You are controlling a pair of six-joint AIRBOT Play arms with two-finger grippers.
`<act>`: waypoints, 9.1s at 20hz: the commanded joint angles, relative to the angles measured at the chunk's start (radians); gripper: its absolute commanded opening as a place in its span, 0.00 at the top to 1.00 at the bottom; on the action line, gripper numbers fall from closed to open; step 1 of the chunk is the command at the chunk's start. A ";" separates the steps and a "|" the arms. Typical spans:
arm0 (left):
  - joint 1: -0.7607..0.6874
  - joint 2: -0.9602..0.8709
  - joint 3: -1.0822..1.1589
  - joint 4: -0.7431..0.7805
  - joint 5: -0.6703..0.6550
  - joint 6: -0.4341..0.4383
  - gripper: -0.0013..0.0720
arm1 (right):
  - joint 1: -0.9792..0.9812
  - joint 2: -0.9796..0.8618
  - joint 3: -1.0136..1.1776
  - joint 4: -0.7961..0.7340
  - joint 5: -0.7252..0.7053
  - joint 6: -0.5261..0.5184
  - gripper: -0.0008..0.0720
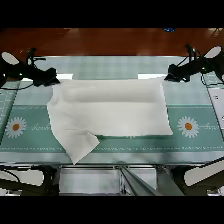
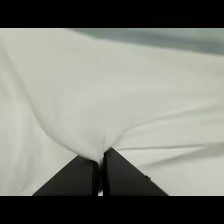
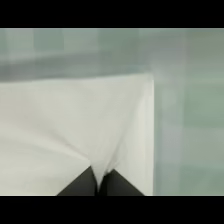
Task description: Fold the shirts.
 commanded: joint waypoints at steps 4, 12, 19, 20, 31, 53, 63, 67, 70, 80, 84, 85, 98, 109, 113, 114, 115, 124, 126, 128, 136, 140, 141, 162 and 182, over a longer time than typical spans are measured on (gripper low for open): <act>0.004 -0.039 -0.095 0.023 -0.104 0.040 0.95 | -0.006 -0.002 -0.122 -0.051 0.074 -0.018 0.96; 0.005 -0.040 -0.096 0.021 -0.135 0.043 0.95 | -0.006 -0.002 -0.128 -0.054 0.100 -0.012 0.96; 0.046 0.026 -0.059 0.044 -0.250 -0.028 0.29 | -0.054 0.050 -0.128 -0.026 0.182 0.011 0.42; 0.060 0.063 -0.066 0.040 -0.262 -0.027 0.29 | -0.072 0.080 -0.134 -0.034 0.203 0.008 0.42; 0.461 0.556 -0.844 -0.085 -0.186 0.089 0.29 | -0.169 0.690 -0.946 0.239 -0.198 -0.153 0.42; 0.155 0.573 -1.049 -0.281 0.113 0.088 0.95 | -0.443 0.777 -1.135 0.002 0.034 -0.025 0.42; 0.154 0.573 -1.049 -0.283 0.113 0.088 0.95 | -0.403 0.746 -1.191 0.084 -0.084 -0.032 0.42; 0.154 0.573 -1.049 -0.295 0.110 0.086 0.95 | -0.269 0.633 -1.191 0.254 -0.224 -0.064 0.43; 0.156 0.574 -1.011 -0.298 0.071 0.091 0.95 | -0.254 0.600 -1.165 0.412 -0.225 -0.218 0.97; 0.135 0.461 -0.551 -0.302 -0.029 0.117 0.95 | -0.253 0.567 -0.827 0.437 -0.073 -0.254 0.96; 0.054 0.242 -0.364 -0.301 0.061 0.042 0.95 | -0.197 0.432 -0.662 0.447 -0.108 -0.254 0.96; 0.041 0.183 -0.302 -0.301 0.060 0.017 0.95 | -0.167 0.384 -0.614 0.439 -0.120 -0.239 0.96; 0.036 -0.149 0.136 -0.230 0.029 -0.125 0.95 | -0.098 0.024 -0.222 0.443 -0.168 -0.136 0.96; 0.059 -0.173 0.245 -0.124 -0.046 -0.141 0.29 | -0.157 0.037 -0.200 0.462 -0.240 -0.129 0.42; 0.156 0.003 0.262 0.043 -0.098 -0.127 0.29 | -0.302 0.118 -0.201 0.277 -0.106 -0.067 0.42; 0.167 0.065 0.248 0.060 -0.090 -0.111 0.29 | -0.315 0.118 -0.203 0.214 -0.069 -0.037 0.42; 0.168 0.132 0.217 0.066 -0.063 -0.105 0.29 | -0.317 0.114 -0.210 0.158 -0.046 -0.013 0.42; -0.048 0.584 -0.289 0.055 0.034 -0.046 0.29 | -0.175 -0.039 -0.234 0.273 -0.090 -0.014 0.42; -0.091 0.594 -0.309 0.055 0.034 -0.047 0.29 | -0.146 -0.067 -0.233 0.287 -0.101 -0.015 0.42; -0.135 0.589 -0.309 0.050 0.071 -0.047 0.29 | -0.109 -0.093 -0.233 0.336 -0.099 -0.037 0.42; -0.221 0.571 -0.308 0.022 0.121 -0.046 0.95 | -0.022 0.048 -0.216 0.349 -0.051 -0.122 0.96; -0.299 0.552 -0.308 -0.082 0.123 0.002 0.95 | -0.023 0.358 -0.309 0.165 -0.042 -0.104 0.96; -0.338 0.531 -0.308 -0.082 0.145 0.001 0.95 | -0.026 0.455 -0.365 0.127 -0.042 -0.094 0.96; -1.099 -0.347 0.277 -0.295 0.137 -0.106 0.95 | -0.025 1.304 -0.756 0.161 0.066 0.119 0.96; -0.169 0.704 -0.394 0.065 -0.048 -0.055 0.95 | 0.599 0.231 -0.191 0.397 -0.319 0.009 0.96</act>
